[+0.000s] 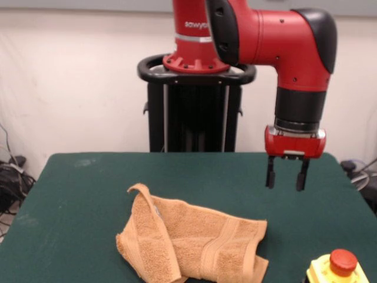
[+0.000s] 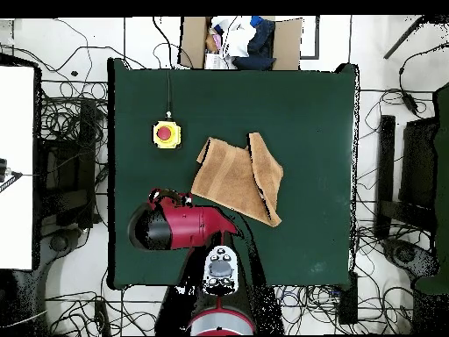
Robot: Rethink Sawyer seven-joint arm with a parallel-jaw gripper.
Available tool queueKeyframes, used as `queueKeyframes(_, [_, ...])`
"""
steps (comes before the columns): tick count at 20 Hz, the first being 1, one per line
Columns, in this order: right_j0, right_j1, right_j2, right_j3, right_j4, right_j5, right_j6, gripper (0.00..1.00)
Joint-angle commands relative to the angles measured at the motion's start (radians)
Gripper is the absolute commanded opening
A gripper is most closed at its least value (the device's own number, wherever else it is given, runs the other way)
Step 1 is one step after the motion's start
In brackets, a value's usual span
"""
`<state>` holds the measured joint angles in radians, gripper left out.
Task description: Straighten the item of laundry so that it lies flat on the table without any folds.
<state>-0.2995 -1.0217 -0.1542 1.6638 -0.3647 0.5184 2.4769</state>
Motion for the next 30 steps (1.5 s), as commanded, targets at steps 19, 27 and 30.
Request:
queueKeyframes(19, [-0.185,0.226,0.263,0.294,-0.167,-0.254,0.042,1.00])
queueKeyframes(27, [0.019,0.298,0.201,0.139,0.086,-0.156,0.242,1.00])
queueKeyframes(30, [0.094,0.334,0.166,0.052,0.184,-0.098,0.284,1.00])
